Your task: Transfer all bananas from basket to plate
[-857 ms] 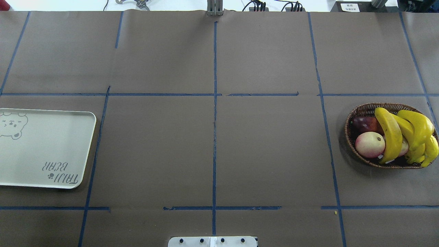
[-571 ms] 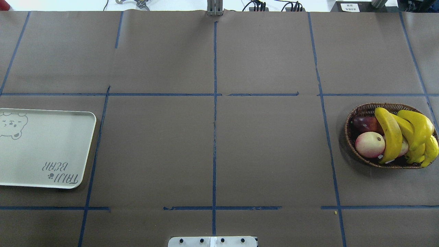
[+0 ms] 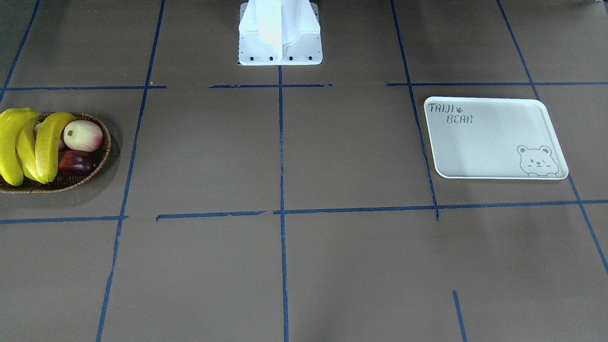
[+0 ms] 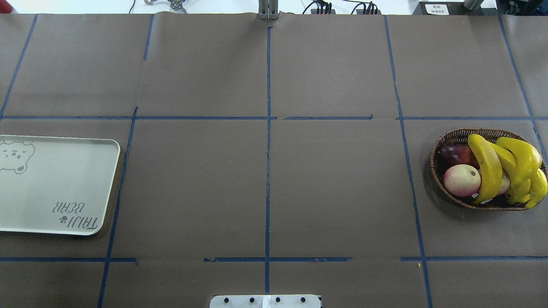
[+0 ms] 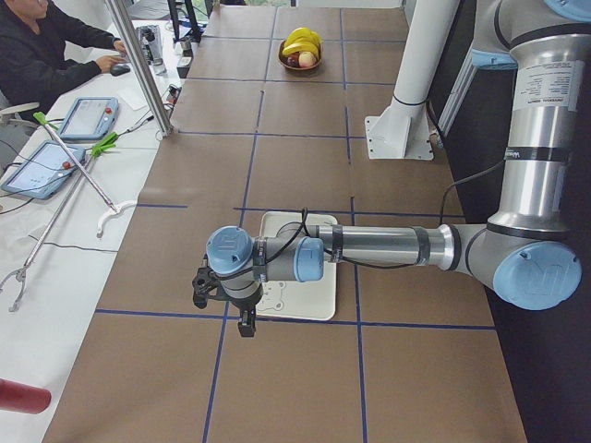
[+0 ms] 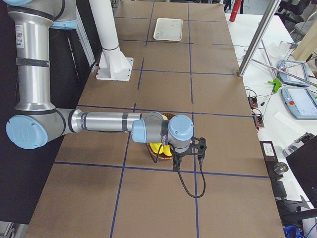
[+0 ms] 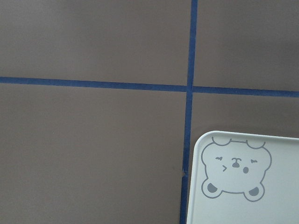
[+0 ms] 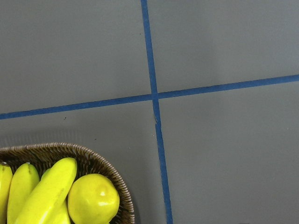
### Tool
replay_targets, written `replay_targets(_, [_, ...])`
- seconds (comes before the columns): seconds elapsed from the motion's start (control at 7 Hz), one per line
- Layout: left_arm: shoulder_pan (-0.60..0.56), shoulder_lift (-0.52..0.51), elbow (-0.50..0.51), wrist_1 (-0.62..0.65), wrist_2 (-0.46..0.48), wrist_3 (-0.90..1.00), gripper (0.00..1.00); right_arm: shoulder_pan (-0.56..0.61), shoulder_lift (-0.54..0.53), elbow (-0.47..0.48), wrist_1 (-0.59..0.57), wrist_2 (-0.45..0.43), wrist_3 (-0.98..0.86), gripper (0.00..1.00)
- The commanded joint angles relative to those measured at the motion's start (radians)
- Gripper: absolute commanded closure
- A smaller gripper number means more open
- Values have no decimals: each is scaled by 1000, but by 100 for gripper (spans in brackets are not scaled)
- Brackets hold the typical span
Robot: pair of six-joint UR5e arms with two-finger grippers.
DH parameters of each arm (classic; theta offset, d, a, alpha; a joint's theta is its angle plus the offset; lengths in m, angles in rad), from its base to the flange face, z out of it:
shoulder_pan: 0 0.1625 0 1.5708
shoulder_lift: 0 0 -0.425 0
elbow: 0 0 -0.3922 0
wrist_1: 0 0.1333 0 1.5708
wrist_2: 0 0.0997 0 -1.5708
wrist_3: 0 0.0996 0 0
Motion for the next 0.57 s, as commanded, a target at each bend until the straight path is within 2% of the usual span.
replay_targets(0.0, [0,-2,-6,0,0,-3,0,0,0,6,0,2,1,0])
replay_targets(0.43, [2,-3,-1,0,0,-8,0,0,-1,6,0,-2,1,0])
